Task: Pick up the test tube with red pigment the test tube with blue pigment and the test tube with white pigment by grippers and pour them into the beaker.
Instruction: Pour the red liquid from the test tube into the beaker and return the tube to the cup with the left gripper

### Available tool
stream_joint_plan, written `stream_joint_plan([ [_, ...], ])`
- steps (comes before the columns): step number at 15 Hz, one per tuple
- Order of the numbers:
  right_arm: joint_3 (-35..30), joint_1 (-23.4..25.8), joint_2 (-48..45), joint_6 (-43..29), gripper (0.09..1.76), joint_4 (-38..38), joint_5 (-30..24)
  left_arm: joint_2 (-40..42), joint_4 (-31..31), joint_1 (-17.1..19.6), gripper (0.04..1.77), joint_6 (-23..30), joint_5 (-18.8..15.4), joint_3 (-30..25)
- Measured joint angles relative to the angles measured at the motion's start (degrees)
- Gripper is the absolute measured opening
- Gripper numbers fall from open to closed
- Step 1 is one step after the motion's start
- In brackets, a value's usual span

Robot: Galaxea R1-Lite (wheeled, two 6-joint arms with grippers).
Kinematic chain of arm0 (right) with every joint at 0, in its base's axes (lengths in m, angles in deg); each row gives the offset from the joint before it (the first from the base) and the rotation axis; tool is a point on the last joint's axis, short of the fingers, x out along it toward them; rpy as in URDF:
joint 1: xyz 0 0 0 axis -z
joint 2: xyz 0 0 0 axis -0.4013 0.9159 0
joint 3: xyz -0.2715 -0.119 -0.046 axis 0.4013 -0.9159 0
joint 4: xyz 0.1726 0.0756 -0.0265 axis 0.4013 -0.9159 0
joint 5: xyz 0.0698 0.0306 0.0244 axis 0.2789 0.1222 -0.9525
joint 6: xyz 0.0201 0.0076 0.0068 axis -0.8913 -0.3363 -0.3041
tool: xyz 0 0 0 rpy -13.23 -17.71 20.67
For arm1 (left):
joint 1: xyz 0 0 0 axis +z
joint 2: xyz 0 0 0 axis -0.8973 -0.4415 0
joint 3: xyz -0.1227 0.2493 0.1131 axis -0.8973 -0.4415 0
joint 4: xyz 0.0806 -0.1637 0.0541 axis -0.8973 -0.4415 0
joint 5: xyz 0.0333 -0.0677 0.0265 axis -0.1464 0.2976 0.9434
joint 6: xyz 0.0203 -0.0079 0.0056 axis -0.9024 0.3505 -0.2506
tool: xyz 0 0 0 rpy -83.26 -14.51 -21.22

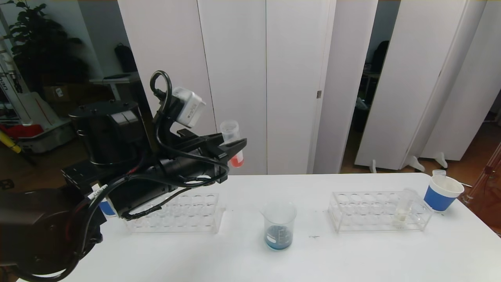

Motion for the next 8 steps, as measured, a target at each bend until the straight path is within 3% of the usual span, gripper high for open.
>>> stream_joint_plan([
  [3,0.0,0.0,0.0,0.0,1.75,0.0,0.0,-3.5,3.8,-1.4,0.58,-4.9,-2.7,-0.2],
  [8,0.0,0.0,0.0,0.0,1.75,0.0,0.0,-8.6,7.5,-5.7,0.58,-9.3,-4.1,0.6],
])
